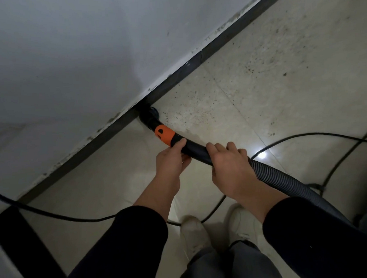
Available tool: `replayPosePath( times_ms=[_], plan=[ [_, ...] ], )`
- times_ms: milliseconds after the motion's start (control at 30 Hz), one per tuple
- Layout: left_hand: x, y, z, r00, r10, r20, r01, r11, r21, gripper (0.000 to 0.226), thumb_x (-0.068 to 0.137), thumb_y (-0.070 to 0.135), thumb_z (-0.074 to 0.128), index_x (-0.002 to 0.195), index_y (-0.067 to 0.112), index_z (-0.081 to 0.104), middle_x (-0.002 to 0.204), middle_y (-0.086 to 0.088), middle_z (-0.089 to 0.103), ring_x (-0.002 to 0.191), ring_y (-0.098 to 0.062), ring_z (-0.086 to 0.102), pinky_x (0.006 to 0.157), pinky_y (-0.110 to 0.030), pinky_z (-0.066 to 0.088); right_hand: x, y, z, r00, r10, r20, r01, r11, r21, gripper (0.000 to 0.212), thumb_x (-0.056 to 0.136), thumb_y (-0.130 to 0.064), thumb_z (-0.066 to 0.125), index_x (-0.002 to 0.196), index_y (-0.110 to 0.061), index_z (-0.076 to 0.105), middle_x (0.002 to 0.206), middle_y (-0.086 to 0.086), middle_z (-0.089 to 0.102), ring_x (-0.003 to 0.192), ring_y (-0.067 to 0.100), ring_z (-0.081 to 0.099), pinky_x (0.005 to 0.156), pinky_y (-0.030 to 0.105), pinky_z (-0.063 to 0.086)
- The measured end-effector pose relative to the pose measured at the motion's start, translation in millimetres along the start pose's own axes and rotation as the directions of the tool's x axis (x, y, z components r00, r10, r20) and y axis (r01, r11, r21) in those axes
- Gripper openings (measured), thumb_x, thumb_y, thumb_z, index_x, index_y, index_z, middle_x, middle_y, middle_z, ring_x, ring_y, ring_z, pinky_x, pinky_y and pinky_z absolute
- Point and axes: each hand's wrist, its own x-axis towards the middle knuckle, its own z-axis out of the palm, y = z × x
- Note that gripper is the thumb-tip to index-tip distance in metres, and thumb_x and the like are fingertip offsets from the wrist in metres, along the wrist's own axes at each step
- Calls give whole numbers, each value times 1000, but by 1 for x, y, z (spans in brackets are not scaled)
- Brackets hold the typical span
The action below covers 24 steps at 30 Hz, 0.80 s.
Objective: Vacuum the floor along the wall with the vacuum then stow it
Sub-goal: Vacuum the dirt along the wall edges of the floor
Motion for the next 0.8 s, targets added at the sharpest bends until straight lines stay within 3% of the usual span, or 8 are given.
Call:
replayPosePath(
  times_ms=[133, 333, 567, 800],
  plan=[
    [-4, -1, 7, 1000, 11, 20, -12, 999, 42, 24, 92, 21, 64, 110, 6, 62, 105, -13, 70, 96, -17, 68, 84, -25, 54, -6, 5, -2, 999, 32, 11, -33, 999, 13, 44, 89, -14, 51, 130, -18, 38, 118, 0, 54, 109, 25, 45, 88, 40, 38],
    [-16, -15, -2, 999, -34, -20, 35, 996, 76, 10, 91, 22, 65, 91, 12, 62, 100, -11, 70, 94, -17, 67, 85, -27, 54, -23, 1, 2, 997, 36, 75, -38, 999, 27, 47, 87, -14, 53, 131, -19, 38, 120, 1, 53, 110, 25, 45, 91, 41, 39],
    [-25, -30, -17, 998, -54, -38, 57, 997, 61, 17, 93, 20, 63, 104, 8, 61, 101, -11, 69, 93, -16, 67, 79, -26, 54, -35, -3, 9, 994, -2, 113, 1, 1000, 9, 46, 86, -14, 55, 129, -18, 39, 120, 1, 53, 111, 26, 45, 91, 42, 38],
    [-32, -33, -3, 999, -43, 4, 42, 996, 84, 14, 93, 21, 63, 101, 9, 61, 103, -12, 69, 94, -17, 67, 75, -23, 54, -43, 11, 5, 996, 23, 89, -25, 999, 20, 45, 86, -13, 54, 129, -18, 40, 119, 1, 53, 110, 25, 44, 91, 41, 38]
  ],
)
